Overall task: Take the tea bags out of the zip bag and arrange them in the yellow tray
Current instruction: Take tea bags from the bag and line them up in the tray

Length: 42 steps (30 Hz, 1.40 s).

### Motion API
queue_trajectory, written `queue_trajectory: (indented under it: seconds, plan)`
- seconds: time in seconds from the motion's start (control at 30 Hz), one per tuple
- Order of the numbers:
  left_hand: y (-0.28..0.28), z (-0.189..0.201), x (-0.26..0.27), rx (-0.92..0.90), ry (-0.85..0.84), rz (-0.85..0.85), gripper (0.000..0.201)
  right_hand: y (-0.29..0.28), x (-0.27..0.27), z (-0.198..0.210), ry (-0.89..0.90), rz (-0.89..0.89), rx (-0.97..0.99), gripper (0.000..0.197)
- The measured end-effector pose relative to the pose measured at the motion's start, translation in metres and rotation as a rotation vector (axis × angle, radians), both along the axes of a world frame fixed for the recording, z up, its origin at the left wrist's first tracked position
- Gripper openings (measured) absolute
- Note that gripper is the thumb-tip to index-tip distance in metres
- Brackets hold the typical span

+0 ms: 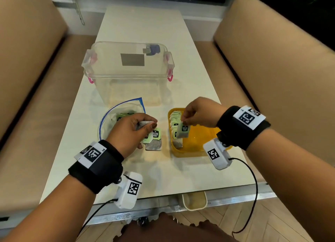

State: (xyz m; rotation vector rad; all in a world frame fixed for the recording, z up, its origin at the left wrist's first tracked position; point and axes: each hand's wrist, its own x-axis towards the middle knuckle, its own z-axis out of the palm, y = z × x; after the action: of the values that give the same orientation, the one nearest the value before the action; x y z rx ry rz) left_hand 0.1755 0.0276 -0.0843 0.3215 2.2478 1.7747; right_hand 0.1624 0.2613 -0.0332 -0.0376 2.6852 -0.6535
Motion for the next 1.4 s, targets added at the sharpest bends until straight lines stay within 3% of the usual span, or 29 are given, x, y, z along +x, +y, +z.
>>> queue_trajectory:
  seconds: [0.2,0.37,0.67,0.77,0.87,1.0,1.4]
  plan:
    - [-0.004,-0.002,0.002,0.054,-0.029,0.007,0.009,-0.011,-0.004,-0.039,-0.161,0.018,0.098,0.005]
    - [-0.007,-0.003,0.003,0.048,-0.024,0.005,0.010,-0.023,-0.011,-0.047,-0.188,0.067,0.196,0.009]
    - [-0.009,-0.003,0.004,0.069,-0.022,0.017,0.010,-0.026,-0.014,-0.049,-0.190,0.060,0.229,0.011]
    - [-0.009,-0.003,0.005,0.063,-0.016,0.022,0.010,-0.026,-0.013,-0.039,-0.068,0.040,0.205,0.016]
    - [-0.007,-0.001,0.005,0.080,-0.031,0.033,0.011,-0.034,-0.007,-0.017,0.065,-0.012,-0.006,0.019]
    - [-0.002,0.002,0.002,0.063,0.011,0.055,0.009,-0.053,0.008,0.011,-0.040,-0.038,-0.380,0.024]
    - [0.003,0.010,-0.006,0.090,0.090,0.113,0.011,-0.036,0.016,0.016,-0.018,-0.132,-0.591,0.009]
